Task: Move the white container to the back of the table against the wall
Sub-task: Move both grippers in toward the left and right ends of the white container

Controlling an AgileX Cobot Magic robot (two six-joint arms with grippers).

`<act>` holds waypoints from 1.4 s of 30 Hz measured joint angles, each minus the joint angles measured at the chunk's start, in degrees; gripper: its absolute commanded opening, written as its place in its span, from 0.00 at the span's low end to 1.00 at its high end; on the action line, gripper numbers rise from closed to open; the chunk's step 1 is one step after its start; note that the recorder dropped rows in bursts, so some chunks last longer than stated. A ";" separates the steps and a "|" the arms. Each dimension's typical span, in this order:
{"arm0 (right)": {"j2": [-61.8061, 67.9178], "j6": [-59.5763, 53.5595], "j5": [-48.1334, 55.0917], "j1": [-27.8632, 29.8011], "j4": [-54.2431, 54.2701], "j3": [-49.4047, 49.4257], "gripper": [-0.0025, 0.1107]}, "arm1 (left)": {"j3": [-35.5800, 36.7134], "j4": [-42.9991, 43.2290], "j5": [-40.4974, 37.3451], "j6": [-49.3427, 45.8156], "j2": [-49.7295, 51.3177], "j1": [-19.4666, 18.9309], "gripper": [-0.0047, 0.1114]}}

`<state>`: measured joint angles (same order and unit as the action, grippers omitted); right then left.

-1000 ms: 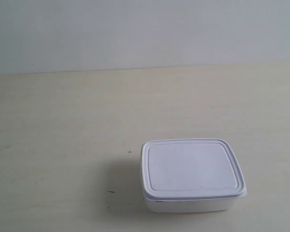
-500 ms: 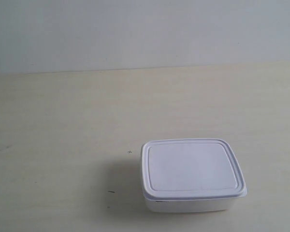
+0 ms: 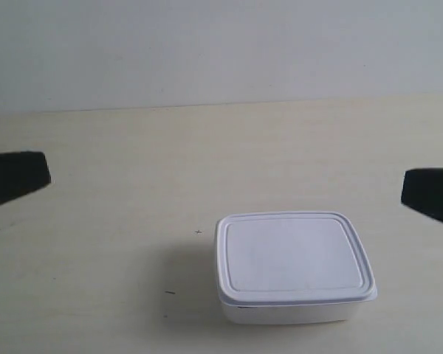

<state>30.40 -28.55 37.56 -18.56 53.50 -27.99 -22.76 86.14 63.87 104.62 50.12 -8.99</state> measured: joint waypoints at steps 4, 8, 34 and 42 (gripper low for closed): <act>0.12 -0.34 2.71 -0.03 -0.11 0.00 0.02 | 0.00 1.43 3.74 -2.25 2.65 0.00 0.04; 0.12 -0.46 2.42 -0.03 -0.76 0.00 0.02 | 0.00 -3.53 3.73 -6.19 3.12 0.00 0.04; 18.21 -4.06 12.20 -0.03 -6.00 0.00 0.02 | -0.35 -3.66 -48.48 -2.87 8.19 50.30 0.04; 21.63 -0.63 12.20 -0.03 -10.03 0.00 0.02 | -5.02 -4.20 -57.94 -2.66 22.45 60.50 0.04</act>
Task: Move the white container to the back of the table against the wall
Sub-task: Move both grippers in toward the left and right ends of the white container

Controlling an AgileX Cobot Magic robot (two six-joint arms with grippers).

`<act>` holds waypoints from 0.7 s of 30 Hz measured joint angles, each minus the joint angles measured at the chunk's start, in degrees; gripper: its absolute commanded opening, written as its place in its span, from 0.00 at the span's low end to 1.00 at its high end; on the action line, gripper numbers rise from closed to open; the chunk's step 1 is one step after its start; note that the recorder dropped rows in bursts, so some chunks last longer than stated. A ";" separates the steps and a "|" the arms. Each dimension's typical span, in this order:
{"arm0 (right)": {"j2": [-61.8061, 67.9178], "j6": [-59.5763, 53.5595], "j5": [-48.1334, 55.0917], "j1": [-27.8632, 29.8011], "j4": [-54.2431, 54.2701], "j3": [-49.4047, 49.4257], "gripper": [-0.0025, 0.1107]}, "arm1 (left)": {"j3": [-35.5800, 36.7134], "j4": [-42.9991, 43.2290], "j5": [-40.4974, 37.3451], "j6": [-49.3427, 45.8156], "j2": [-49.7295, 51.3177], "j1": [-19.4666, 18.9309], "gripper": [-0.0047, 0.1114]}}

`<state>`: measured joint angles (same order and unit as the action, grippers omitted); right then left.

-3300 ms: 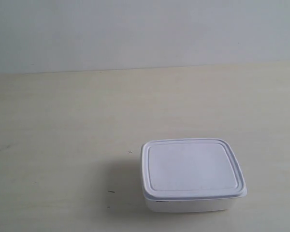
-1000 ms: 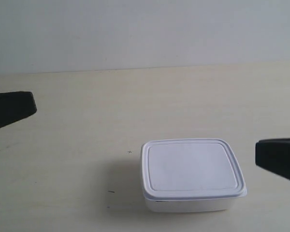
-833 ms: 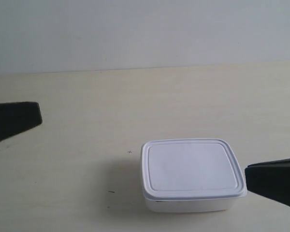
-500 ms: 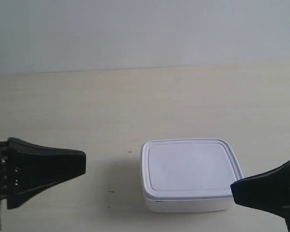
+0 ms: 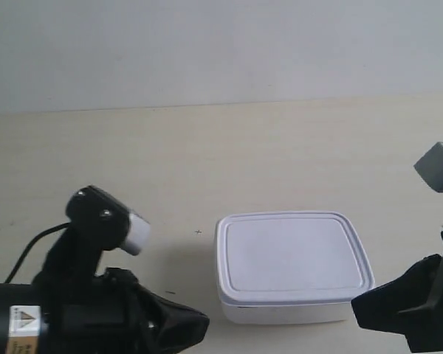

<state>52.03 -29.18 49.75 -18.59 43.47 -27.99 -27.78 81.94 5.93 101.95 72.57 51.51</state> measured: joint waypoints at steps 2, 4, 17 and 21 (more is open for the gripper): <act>1.03 0.35 -0.29 -1.06 -0.72 0.00 0.02 | -1.68 0.00 -0.44 0.00 3.67 0.13 0.04; 2.00 1.82 -1.08 -2.71 -2.10 0.00 0.02 | -2.98 0.00 -1.19 0.00 7.13 0.13 0.04; 16.77 23.90 -11.57 -15.17 -21.81 -0.04 0.02 | -9.40 0.00 -1.45 -1.06 21.82 0.13 0.04; 21.14 25.07 -14.46 -15.30 -22.39 -0.04 0.02 | -10.94 0.11 -1.45 -1.18 24.32 0.13 0.04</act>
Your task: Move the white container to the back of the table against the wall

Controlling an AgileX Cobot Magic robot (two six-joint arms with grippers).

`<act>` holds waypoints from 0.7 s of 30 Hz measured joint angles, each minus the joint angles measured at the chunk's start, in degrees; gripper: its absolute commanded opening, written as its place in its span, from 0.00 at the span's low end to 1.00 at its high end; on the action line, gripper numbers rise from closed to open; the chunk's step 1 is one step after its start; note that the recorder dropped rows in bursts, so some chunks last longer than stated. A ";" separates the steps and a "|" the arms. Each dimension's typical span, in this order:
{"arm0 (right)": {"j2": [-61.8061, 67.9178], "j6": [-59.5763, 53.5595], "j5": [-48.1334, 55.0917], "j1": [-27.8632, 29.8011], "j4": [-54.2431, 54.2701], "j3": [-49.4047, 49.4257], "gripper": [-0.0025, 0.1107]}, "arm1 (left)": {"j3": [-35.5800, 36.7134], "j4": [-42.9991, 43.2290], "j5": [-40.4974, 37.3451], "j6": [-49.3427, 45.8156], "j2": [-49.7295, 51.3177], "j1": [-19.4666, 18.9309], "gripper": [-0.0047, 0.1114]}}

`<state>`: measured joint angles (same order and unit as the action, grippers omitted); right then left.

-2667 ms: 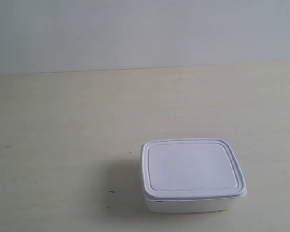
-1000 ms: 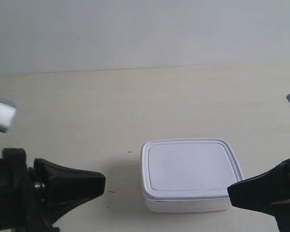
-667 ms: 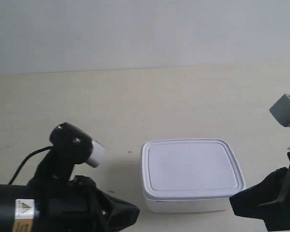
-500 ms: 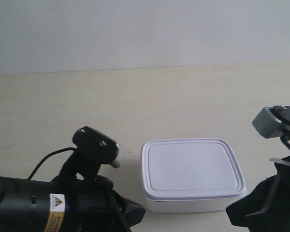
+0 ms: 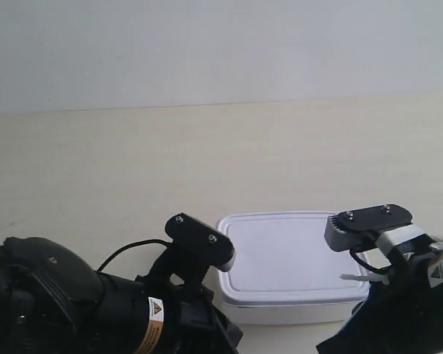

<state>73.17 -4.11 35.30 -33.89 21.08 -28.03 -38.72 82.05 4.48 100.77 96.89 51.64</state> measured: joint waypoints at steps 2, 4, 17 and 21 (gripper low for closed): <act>1.87 0.44 -1.97 0.00 -0.11 0.00 0.02 | -1.05 0.00 -0.15 -0.13 1.22 0.00 0.04; 3.62 0.79 -3.60 0.00 -0.50 0.00 0.02 | -2.32 0.10 -0.56 -0.25 2.13 0.00 0.04; 9.40 10.08 -10.87 -0.10 -9.88 -0.09 0.02 | -7.44 1.22 -4.48 -0.35 6.67 0.23 0.04; 9.40 15.77 -11.34 -0.10 -15.86 -0.09 0.02 | -7.71 1.44 -6.37 -0.35 6.66 0.23 0.04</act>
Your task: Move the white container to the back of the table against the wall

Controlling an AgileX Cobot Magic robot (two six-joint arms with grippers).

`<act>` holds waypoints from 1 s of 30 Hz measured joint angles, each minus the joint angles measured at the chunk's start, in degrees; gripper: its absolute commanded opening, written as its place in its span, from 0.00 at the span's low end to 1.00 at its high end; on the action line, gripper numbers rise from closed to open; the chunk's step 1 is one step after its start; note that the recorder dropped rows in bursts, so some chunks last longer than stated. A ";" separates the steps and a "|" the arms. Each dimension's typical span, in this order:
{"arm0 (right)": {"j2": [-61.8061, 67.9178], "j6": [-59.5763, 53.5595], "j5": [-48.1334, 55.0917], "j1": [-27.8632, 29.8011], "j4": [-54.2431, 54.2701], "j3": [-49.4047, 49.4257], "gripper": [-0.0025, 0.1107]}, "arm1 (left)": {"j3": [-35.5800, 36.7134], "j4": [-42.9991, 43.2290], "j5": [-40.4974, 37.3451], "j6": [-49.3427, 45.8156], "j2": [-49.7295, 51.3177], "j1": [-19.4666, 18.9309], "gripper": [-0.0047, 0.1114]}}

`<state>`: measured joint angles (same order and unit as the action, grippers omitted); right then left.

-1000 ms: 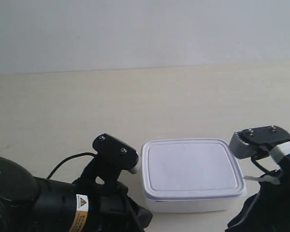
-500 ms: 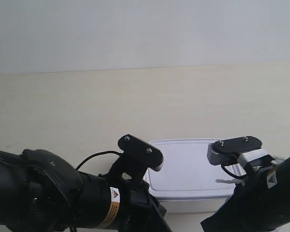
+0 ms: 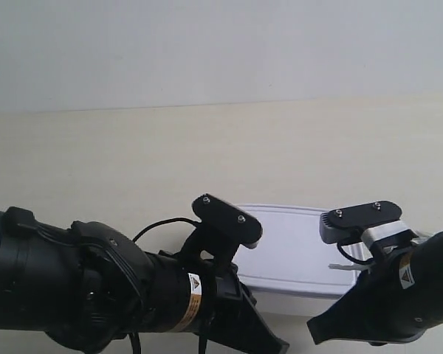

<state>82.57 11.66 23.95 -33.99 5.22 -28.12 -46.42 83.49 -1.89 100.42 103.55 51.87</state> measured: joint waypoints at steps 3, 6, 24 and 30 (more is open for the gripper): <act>0.00 3.32 -1.26 0.00 -3.17 0.00 0.02 | -0.09 0.00 -1.76 0.00 0.10 0.00 0.04; 0.02 4.72 -2.56 0.00 -4.28 0.00 0.02 | -0.23 0.00 -3.55 -0.32 0.06 0.00 0.04; 0.12 6.91 -5.16 0.00 -5.22 -4.04 0.02 | -3.30 0.22 -6.54 -0.99 0.13 0.00 0.04; 1.93 10.66 -3.05 0.00 -8.72 -6.24 0.02 | -3.43 0.33 -6.97 -0.99 1.24 -0.29 0.04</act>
<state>84.50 22.31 20.90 -33.99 -3.50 -34.36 -49.85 83.82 -8.87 99.43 104.79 51.57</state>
